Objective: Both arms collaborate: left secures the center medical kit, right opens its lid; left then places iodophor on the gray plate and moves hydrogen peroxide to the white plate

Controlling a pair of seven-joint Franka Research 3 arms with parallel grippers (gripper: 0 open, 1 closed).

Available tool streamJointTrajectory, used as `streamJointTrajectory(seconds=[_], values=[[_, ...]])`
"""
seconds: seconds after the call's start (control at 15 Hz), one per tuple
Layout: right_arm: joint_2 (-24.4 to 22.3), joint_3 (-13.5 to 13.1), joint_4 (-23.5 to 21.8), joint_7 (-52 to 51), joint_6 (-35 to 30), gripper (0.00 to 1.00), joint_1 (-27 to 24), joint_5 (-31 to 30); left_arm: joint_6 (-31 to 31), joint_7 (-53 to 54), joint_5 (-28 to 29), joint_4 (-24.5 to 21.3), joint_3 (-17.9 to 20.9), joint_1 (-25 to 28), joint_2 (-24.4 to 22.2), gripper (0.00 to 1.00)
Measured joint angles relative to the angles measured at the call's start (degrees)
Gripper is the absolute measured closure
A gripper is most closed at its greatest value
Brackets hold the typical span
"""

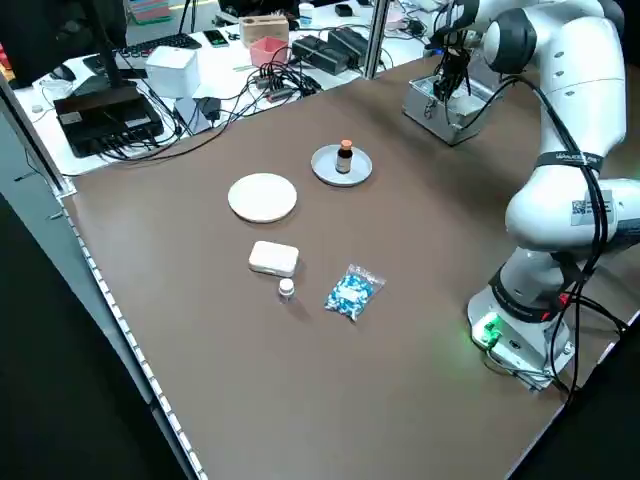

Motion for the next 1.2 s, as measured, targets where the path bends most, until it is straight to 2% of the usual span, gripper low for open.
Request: streamJointTrajectory(seconds=[0.4, 0.6, 0.87, 1.2], values=[[0.0, 0.0, -0.2, 0.0, -0.5, 0.01, 0.6, 0.0, -0.6, -0.7, -1.0, 1.7, -0.2, 0.5, -1.8, 0.67], [0.0, 0.1, -0.9, 0.2, -0.5, 0.01, 1.3, 0.0, -3.6, -0.8, -5.7, 2.1, -0.3, 1.4, -5.2, 0.67], [0.0, 0.1, -1.2, 0.2, -0.5, 0.01, 1.4, 0.0, -8.1, -0.5, -15.4, 2.3, -0.3, 5.3, -10.5, 0.67], [0.0, -0.1, -1.2, 0.2, -0.2, 0.01, 1.4, 0.0, -14.0, 0.0, -18.6, 2.2, -0.5, 9.6, -13.3, 0.67]])
